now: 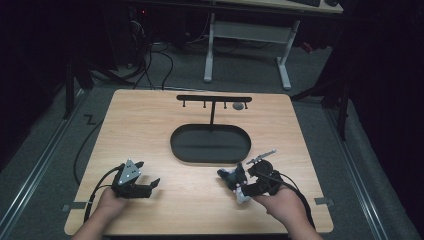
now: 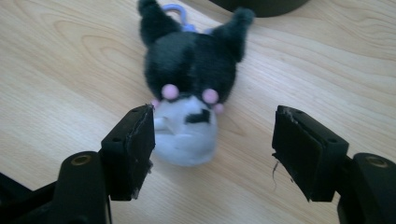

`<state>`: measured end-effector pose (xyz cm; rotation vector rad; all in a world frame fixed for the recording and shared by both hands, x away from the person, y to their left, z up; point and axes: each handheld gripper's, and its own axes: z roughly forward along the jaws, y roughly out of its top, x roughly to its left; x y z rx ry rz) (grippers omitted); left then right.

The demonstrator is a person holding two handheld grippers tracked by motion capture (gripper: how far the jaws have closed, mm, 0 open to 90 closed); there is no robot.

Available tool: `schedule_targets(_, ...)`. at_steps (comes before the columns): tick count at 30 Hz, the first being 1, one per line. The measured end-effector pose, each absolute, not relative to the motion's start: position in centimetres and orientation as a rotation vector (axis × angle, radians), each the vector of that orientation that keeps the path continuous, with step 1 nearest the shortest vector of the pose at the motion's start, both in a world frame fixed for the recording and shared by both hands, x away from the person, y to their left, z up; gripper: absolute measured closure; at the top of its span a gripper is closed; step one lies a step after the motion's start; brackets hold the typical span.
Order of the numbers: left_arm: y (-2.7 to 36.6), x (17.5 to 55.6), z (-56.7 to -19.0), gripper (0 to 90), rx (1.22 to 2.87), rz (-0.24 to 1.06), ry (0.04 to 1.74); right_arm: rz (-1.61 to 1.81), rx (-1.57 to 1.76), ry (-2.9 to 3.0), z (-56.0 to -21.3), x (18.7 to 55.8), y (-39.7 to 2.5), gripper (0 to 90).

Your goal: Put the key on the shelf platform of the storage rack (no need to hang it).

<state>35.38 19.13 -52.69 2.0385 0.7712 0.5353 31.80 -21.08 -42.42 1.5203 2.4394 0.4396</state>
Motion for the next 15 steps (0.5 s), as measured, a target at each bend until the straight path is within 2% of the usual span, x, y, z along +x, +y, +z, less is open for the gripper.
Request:
schedule_targets(5,19.1,35.4,-52.7,15.4,2.037,0.533,0.771,0.438,1.507,2.478,-43.2,31.9,-19.8,26.1)
schedule_targets(15,19.2,35.4,-52.7,15.4,2.036,0.533,0.773,0.4,1.505,2.504,-45.1,32.1,-19.0,25.2)
